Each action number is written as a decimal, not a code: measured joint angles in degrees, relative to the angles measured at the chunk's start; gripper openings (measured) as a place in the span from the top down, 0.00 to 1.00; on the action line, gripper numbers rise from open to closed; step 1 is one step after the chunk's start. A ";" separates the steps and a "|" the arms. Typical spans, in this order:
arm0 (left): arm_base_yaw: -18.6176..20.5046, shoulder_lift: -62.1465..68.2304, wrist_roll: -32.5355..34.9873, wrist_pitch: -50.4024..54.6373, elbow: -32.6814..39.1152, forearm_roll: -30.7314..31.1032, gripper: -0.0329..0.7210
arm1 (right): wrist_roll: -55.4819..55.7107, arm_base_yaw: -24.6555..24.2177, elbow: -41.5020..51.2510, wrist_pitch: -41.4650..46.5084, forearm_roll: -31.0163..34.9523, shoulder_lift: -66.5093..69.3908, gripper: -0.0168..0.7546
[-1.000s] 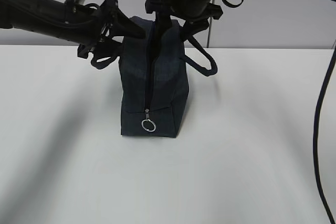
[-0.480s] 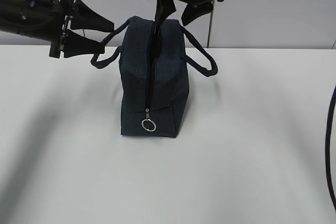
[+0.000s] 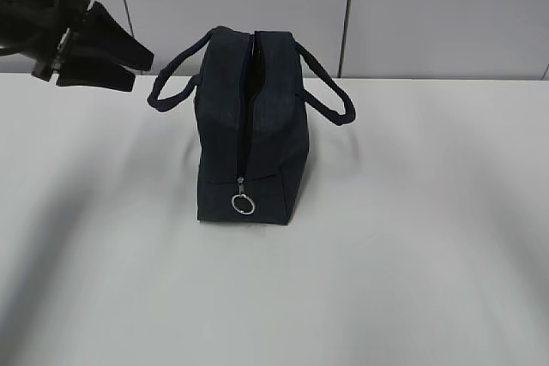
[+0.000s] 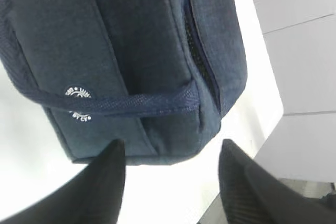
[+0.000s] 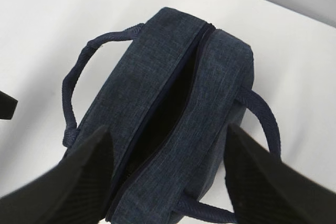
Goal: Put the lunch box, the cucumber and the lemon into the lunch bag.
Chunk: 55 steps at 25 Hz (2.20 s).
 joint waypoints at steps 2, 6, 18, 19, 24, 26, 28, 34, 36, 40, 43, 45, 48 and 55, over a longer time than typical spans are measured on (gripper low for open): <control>0.00 -1.92 -0.63 0.10 0.00 3.04 0.45 | -0.31 0.93 0.75 0.00 -1.75 -1.61 0.34; 0.00 -4.88 -2.66 0.42 0.00 9.03 0.48 | -0.31 3.58 5.25 0.13 -8.83 -6.21 0.34; 0.00 -10.50 -4.54 1.28 0.00 12.40 0.50 | 0.00 4.79 32.74 -6.14 -12.12 -23.93 0.34; 0.00 -10.93 -4.77 1.28 0.00 12.52 0.50 | 0.00 4.79 36.78 -9.25 -12.12 -26.45 0.34; 0.00 -12.14 -5.61 1.40 0.00 13.00 0.50 | 0.00 4.79 56.81 -26.55 -12.34 -41.37 0.34; 0.00 -12.48 -5.85 1.40 0.00 13.02 0.51 | 0.00 4.79 64.03 -30.99 -12.34 -46.62 0.34; 0.00 -12.99 -5.98 1.50 0.00 13.14 0.51 | 0.00 4.79 71.12 -34.46 -12.34 -51.17 0.34; 0.00 -14.91 -6.20 1.50 0.00 13.25 0.51 | 0.00 4.79 87.55 -43.21 -11.87 -59.95 0.34; 0.00 -15.65 -6.32 1.50 0.00 13.25 0.51 | 0.00 4.79 89.28 -44.10 -11.87 -60.21 0.34; 0.00 -16.39 -7.80 1.61 0.00 13.36 0.52 | 0.00 4.79 90.00 -46.92 -11.33 -58.23 0.34; 0.00 -17.44 -8.76 1.61 0.00 13.36 0.52 | 0.00 4.79 93.71 -55.64 -9.69 -56.55 0.34; 0.00 -18.14 -9.13 1.61 0.00 13.36 0.52 | 0.00 4.79 98.89 -65.98 -9.69 -56.31 0.34; 0.00 -19.34 -9.26 1.71 0.00 13.36 0.52 | 0.00 4.79 106.58 -79.86 -10.01 -56.31 0.34; 0.00 -20.01 -9.45 1.81 0.00 13.36 0.53 | 7.35 4.79 116.72 -103.64 -22.32 -50.47 0.34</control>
